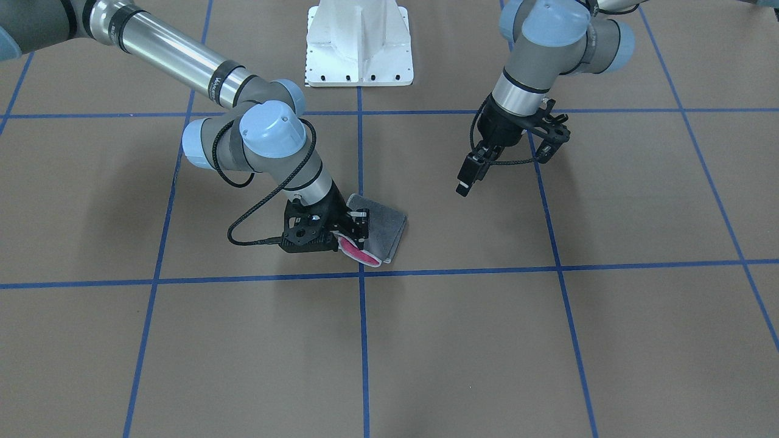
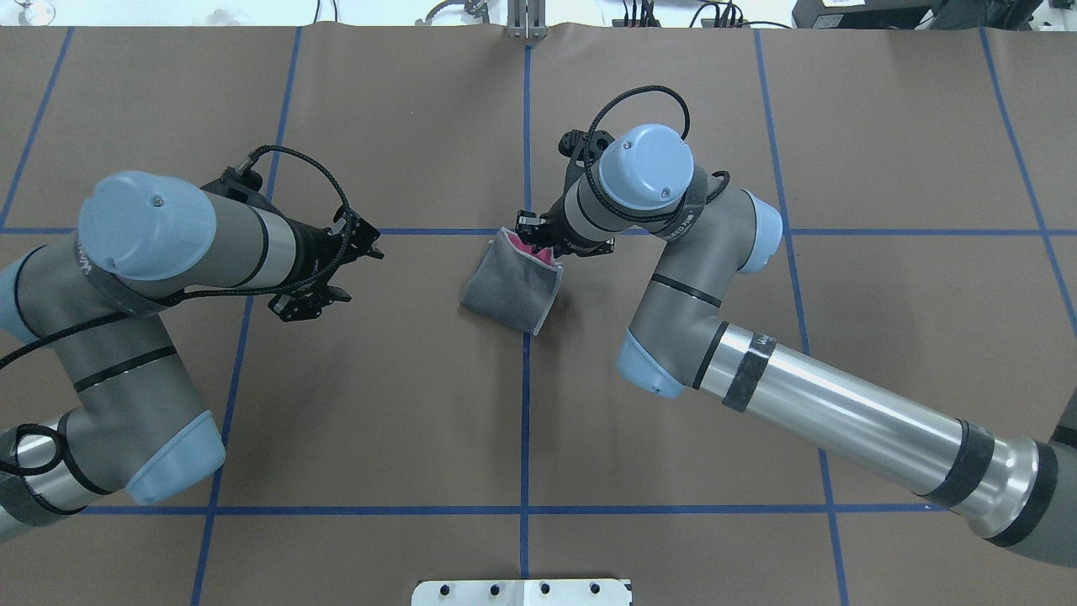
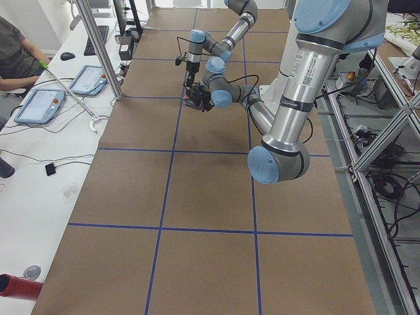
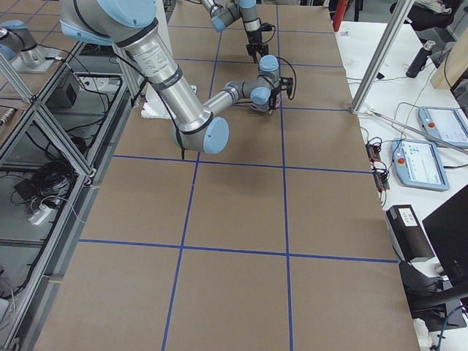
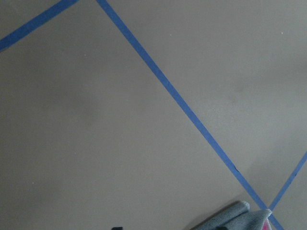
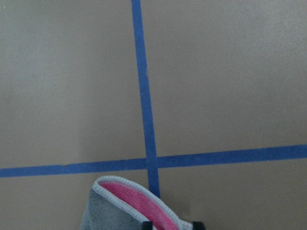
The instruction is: Fold towel twice with both arms
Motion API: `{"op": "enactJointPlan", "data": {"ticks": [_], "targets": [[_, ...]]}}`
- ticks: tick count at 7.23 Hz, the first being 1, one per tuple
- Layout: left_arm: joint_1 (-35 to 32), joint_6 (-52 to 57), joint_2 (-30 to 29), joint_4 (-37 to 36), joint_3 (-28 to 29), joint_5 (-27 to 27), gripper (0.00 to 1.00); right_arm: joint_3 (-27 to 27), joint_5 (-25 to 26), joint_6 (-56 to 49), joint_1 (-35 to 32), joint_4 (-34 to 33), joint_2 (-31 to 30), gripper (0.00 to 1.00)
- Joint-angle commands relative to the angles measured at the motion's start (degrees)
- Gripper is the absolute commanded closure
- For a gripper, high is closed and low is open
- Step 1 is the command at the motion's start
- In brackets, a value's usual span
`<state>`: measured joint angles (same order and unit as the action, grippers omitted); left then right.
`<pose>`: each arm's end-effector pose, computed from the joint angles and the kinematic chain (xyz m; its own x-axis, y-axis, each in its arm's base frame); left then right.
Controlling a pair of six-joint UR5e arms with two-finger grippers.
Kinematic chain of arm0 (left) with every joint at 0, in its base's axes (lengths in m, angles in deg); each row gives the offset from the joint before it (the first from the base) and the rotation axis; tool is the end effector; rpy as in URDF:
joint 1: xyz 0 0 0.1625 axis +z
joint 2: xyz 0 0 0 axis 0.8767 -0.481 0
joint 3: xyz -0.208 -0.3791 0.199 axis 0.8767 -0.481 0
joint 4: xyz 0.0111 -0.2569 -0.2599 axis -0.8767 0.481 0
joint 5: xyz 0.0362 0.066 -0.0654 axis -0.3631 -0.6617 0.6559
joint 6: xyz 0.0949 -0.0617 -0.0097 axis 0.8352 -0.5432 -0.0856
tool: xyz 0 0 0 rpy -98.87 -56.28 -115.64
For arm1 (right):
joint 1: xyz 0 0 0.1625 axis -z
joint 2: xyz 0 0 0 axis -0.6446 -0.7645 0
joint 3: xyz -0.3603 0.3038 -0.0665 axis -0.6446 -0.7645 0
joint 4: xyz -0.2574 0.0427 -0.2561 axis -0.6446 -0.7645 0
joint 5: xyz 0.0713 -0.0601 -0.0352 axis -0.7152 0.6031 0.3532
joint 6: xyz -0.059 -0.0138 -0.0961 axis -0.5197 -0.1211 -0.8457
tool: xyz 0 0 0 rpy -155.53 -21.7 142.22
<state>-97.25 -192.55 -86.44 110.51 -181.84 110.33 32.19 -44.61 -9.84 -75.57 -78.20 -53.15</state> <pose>0.4098 -0.4289 0.3638 0.1702 -0.6867 -0.7067 0.5477 0.6621 -0.5115 -0.5797 -0.5300 0.3077 0.4628 0.0833 0.8826 -0.2205 0.9751 0.0236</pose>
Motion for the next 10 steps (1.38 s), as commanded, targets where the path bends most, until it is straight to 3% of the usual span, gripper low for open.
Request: {"op": "enactJointPlan", "data": {"ticks": [1, 4, 5, 7, 8, 9, 10], "targets": [[0.06, 0.03, -0.03, 0.0, 0.13, -0.01, 0.29, 0.52, -0.31, -0.4, 0.1, -0.08, -0.93, 0.0], [-0.03, 0.03, -0.03, 0.0, 0.04, -0.01, 0.29, 0.44, -0.4, 0.3, 1.86, -0.17, -1.63, 0.0], [0.06, -0.06, -0.03, 0.0, 0.04, -0.01, 0.29, 0.52, -0.4, 0.39, 1.86, -0.25, -1.64, 0.05], [0.06, -0.06, -0.03, 0.0, 0.04, -0.01, 0.29, 2.0, -0.48, 0.48, 1.86, -0.34, -2.6, 0.35], [0.06, -0.06, -0.03, 0.0, 0.04, -0.01, 0.29, 2.8, -0.48, 0.48, 2.03, -1.65, -2.69, 0.41], [0.06, -0.06, -0.03, 0.0, 0.04, -0.01, 0.29, 2.98, -0.48, 0.48, 2.3, -2.27, -2.69, 0.55], [0.06, -0.06, -0.03, 0.0, 0.13, -0.01, 0.29, 2.98, -0.48, 0.39, 2.3, -2.36, -2.6, 0.75]]}}
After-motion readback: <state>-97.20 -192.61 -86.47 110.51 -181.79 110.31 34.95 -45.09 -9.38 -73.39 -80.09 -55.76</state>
